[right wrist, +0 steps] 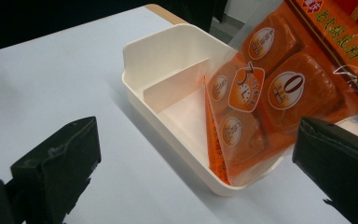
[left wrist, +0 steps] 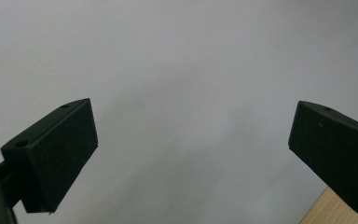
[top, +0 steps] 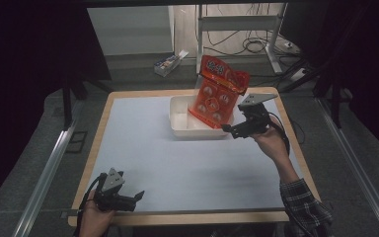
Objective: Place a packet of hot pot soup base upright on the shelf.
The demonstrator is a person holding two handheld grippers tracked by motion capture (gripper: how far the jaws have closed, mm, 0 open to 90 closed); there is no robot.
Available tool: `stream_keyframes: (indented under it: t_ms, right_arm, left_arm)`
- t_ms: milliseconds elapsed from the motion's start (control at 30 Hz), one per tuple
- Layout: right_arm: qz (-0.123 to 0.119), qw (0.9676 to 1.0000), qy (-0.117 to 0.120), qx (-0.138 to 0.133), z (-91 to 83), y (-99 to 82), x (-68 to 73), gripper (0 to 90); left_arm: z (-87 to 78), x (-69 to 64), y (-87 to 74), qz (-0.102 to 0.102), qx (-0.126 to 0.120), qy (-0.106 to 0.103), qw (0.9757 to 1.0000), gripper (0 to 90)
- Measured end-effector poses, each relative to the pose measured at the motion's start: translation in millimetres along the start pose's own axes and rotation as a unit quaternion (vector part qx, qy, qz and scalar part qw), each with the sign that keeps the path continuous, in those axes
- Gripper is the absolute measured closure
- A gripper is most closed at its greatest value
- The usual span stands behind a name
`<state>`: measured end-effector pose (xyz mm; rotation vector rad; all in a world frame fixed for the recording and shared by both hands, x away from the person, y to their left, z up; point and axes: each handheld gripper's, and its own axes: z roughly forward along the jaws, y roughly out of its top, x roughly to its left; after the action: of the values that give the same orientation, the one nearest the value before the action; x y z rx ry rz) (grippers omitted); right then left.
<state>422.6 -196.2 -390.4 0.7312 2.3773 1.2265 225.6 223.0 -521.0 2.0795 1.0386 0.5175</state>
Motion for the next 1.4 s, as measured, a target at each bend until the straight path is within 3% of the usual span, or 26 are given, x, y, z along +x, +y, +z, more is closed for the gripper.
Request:
stream_keyframes:
  t_ms: [200, 633, 1400]
  right_arm:
    - [0.0, 1.0, 0.001, 0.008, 0.8, -7.1, 5.0, 0.0]
    - [0.037, 0.9991, 0.019, -0.007, -5.1, -17.0, 10.5, 0.0]
    - [0.017, 0.9998, 0.011, 0.001, -8.4, -26.8, 32.2, 0.0]
  left_arm:
    - [-0.3, -0.2, 0.0, 0.003, -0.002, -0.002, 1.0, 1.1]
    - [-0.4, -0.9, 0.1, 0.005, -0.001, -0.004, 1.0, 1.3]
    - [-0.1, -1.8, 0.2, 0.009, 0.0, -0.004, 1.0, 1.4]
